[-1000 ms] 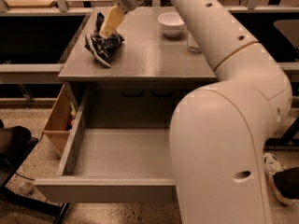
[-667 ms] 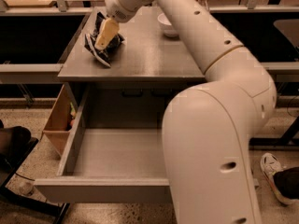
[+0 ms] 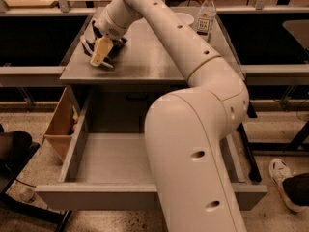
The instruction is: Place blue chip bag into top drawer
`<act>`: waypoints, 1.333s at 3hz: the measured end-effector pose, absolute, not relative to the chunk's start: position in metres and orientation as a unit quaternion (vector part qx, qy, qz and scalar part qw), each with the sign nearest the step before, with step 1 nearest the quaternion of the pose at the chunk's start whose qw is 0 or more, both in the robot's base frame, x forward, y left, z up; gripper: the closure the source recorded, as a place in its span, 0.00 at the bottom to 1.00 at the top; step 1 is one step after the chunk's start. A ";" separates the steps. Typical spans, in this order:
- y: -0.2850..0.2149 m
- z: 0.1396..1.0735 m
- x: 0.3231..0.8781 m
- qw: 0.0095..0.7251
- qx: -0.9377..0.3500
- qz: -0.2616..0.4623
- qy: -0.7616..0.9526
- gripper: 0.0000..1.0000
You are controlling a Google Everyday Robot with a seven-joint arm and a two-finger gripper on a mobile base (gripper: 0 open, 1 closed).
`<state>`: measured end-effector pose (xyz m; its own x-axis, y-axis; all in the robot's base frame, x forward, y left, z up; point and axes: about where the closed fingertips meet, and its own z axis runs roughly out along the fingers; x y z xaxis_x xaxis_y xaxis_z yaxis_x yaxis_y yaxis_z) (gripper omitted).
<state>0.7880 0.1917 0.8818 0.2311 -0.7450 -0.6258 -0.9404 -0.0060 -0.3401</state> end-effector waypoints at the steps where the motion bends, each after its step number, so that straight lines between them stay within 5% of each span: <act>1: 0.192 0.880 0.791 0.363 -0.696 0.136 0.605 0.37; 3: 0.192 0.880 0.791 0.363 -0.696 0.136 0.605 0.92; 4: 0.189 0.886 0.789 0.368 -0.695 0.132 0.603 1.00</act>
Offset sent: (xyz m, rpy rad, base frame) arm 0.0031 0.0005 -0.0022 0.0027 0.0003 -0.0006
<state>0.7892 0.1890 0.8862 0.2372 -0.7417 -0.6274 -0.9356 -0.0005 -0.3531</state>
